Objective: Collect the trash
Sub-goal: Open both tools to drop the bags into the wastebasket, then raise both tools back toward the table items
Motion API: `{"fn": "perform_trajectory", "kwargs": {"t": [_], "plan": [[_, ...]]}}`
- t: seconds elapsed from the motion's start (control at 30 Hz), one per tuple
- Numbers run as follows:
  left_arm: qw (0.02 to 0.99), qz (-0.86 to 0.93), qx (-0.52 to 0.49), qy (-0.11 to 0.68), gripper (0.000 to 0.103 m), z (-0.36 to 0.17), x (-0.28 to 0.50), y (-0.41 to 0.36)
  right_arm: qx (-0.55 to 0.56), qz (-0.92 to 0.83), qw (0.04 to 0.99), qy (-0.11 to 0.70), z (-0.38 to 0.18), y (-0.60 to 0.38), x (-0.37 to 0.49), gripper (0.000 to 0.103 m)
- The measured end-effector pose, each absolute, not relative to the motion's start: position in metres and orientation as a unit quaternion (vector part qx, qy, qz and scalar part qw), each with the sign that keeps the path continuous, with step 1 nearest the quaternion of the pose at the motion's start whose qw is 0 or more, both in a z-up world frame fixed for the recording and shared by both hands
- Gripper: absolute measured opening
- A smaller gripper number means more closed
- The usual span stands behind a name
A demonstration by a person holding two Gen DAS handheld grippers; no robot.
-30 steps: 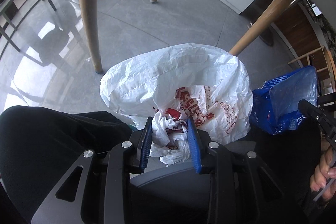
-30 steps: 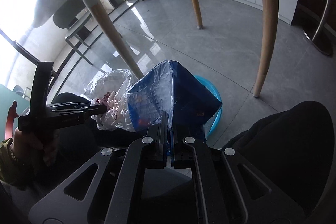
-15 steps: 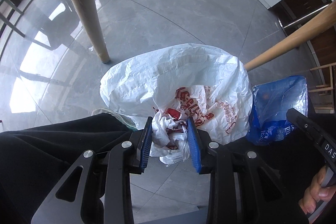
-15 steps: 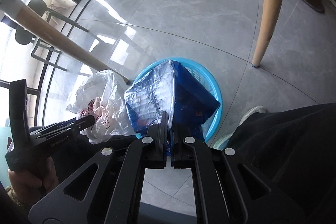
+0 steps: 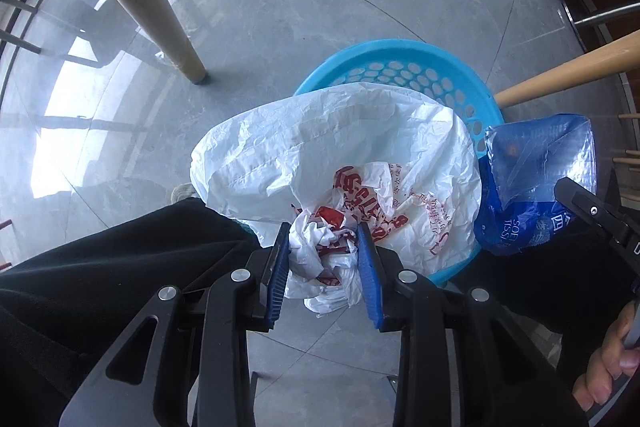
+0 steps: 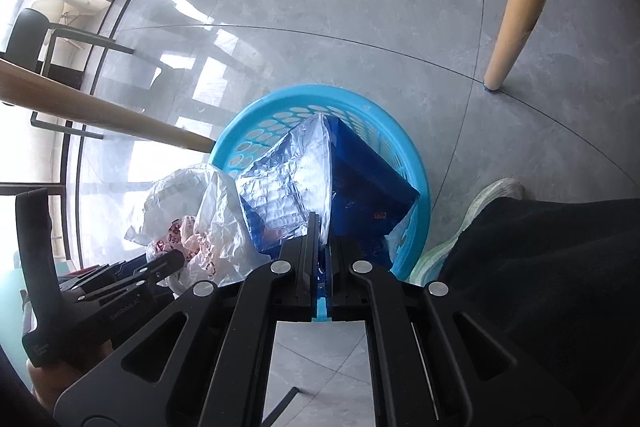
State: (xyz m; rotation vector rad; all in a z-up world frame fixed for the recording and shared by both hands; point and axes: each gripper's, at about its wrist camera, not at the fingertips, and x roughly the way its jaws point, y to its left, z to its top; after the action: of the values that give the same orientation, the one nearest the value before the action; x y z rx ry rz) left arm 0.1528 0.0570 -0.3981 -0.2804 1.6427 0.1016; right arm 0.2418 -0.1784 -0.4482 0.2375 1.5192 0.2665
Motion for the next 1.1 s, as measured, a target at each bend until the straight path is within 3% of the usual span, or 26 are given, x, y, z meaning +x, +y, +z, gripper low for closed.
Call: {"fn": "perform_trajectory", "kwargs": {"t": [0.07,0.13,0.17,0.73,0.93,1.1], "plan": [[0.678,0.038,-0.125,0.723,0.037,-0.397,0.156,0.058,0.108,0.122,0.707,0.688,-0.449,-0.178,0.242,0.006],[0.689,0.032,-0.123,0.714,0.045,-0.400,0.165,0.060,0.109,0.122,0.708,0.688,-0.449,-0.179,0.242,0.020],[0.692,0.032,-0.122,0.711,0.049,-0.398,0.164,0.060,0.108,0.122,0.708,0.687,-0.448,-0.179,0.242,0.022],[0.698,0.025,-0.166,0.696,0.052,-0.357,0.138,0.061,0.063,0.140,0.710,0.688,-0.408,-0.171,0.213,0.028],[0.713,0.019,-0.168,0.681,0.056,-0.336,0.124,0.053,0.038,0.142,0.726,0.672,-0.376,-0.175,0.198,0.041],[0.726,0.010,-0.154,0.670,0.064,-0.315,0.111,0.045,0.052,0.149,0.722,0.674,-0.352,-0.186,0.184,0.046]]}}
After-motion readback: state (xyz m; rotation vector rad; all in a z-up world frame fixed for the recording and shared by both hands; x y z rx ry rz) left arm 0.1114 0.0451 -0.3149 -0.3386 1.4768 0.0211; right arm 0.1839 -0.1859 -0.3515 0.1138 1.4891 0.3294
